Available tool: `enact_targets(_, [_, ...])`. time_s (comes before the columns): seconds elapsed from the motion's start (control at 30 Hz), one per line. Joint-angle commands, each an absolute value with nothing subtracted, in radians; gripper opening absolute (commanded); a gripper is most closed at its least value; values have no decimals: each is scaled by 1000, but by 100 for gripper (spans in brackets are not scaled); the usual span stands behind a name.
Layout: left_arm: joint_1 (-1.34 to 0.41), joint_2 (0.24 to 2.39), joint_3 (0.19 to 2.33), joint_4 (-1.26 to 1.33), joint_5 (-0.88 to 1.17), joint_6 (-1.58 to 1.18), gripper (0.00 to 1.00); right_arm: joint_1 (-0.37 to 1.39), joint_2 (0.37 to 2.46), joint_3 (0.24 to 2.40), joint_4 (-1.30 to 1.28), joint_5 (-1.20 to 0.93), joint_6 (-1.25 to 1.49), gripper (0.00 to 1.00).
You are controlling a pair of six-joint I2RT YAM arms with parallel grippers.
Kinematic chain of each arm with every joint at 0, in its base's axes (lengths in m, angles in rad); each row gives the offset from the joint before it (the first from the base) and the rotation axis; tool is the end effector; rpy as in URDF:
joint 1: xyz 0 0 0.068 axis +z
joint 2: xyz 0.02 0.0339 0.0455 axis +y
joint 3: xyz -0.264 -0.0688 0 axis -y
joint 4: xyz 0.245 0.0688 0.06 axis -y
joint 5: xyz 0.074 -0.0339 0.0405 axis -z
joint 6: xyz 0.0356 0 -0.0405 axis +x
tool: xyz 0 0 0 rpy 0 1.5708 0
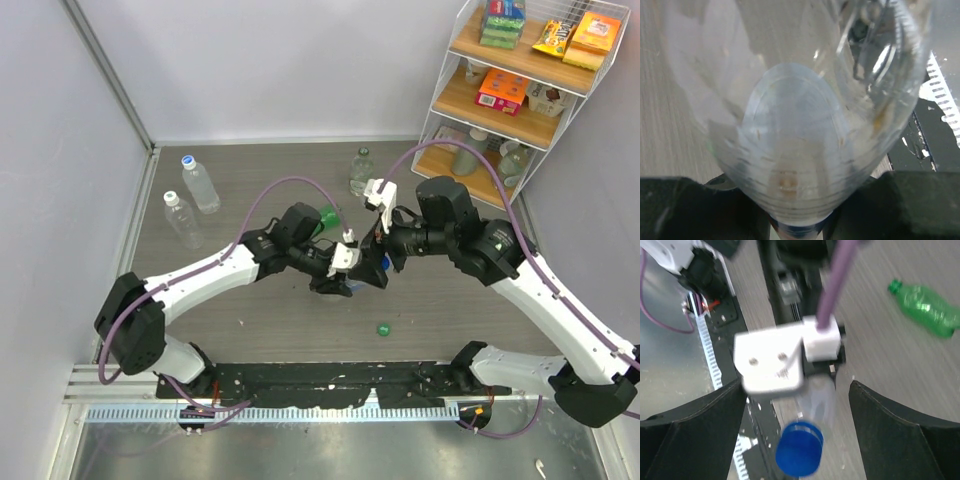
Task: Screw on the bottle caps
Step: Screw the bottle cap onto the plastic bottle.
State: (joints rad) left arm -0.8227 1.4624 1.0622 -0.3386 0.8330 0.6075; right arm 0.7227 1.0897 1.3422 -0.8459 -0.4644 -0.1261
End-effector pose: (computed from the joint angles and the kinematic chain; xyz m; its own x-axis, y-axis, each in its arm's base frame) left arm 0.1935 -0.2472 0.2698 0.1177 0.4376 -0.8914 0.9718 -0.2353 0.0129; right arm 0.1453 0.1494 0.4077 -0.3067 -0.4204 -0.8540 -0.9157 0.3751 0.1442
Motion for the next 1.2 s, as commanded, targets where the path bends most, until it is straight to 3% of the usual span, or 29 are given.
enact_targets(0.0, [-850,1488,1057,-276,850,571,0,732,1059,1359,-632,-558,-139,87])
enact_targets(0.23, [-842,1479,1042,-290,859,568,0,732,1003,1356,-641,-464,-183,87])
enact_targets(0.4, [-776,1465,1057,-458,926,656,0,732,924,1310,-641,-390,-239,87])
enact_targets(0.57, [-696,1442,1063,-618,971,730,1,732,850,1221,-738,-471,-397,85])
enact_targets(0.9, [-696,1436,1092,-746,976,824,2,732,813,1075,-624,-554,-689,82])
enact_targets(0.97, [-698,1436,1088,-746,956,821,2,732,856,1091,-661,-592,-748,81])
enact_targets(1.07, [-696,1439,1094,-742,942,795,3,732,914,1143,-696,-620,-782,70])
enact_targets(1.17, [-696,1439,1100,-755,950,815,3,730,942,1166,-703,-684,-785,68])
